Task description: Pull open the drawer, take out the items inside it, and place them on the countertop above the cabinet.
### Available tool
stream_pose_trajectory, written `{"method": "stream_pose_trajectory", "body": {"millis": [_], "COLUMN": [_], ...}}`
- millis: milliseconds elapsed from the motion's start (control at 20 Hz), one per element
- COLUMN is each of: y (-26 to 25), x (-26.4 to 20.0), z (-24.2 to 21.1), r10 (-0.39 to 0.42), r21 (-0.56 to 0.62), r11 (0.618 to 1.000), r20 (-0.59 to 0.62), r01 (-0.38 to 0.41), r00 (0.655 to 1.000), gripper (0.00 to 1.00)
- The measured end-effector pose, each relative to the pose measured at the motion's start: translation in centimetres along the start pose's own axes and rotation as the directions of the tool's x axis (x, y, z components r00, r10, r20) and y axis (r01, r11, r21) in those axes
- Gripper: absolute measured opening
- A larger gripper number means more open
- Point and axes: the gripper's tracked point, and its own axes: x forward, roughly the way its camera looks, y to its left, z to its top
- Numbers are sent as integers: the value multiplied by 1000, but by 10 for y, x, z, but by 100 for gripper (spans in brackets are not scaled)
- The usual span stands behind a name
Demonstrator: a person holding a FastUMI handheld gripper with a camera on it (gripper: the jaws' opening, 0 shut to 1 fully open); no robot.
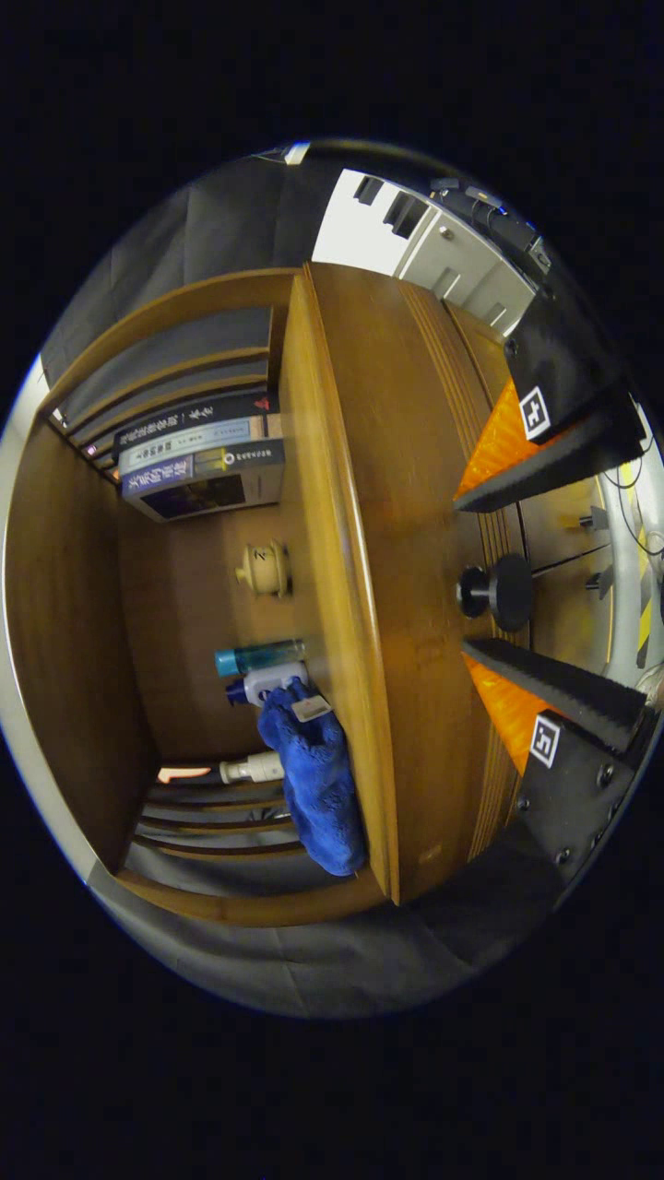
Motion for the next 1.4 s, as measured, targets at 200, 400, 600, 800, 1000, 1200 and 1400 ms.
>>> {"method": "stream_pose_trajectory", "body": {"millis": [200,400,600,800,1000,1200,1400], "y": [-2,-1,-2,-2,-3,-3,-4], "x": [11,3,-10,-36,-68,-91,-114], "z": [-10,-12,-12,-18,-27,-33,-43], "r10": [-28,-39,-76,-78,-85,-86,-96], "r21": [-20,-21,7,-1,15,10,-1], "r11": [999,999,997,997,996,996,995], "r20": [-40,-57,-42,-45,-62,-77,-103], "r01": [27,38,76,78,86,87,96], "r00": [999,998,996,996,994,993,990], "gripper": [64,47,36,36,36,36,36]}}
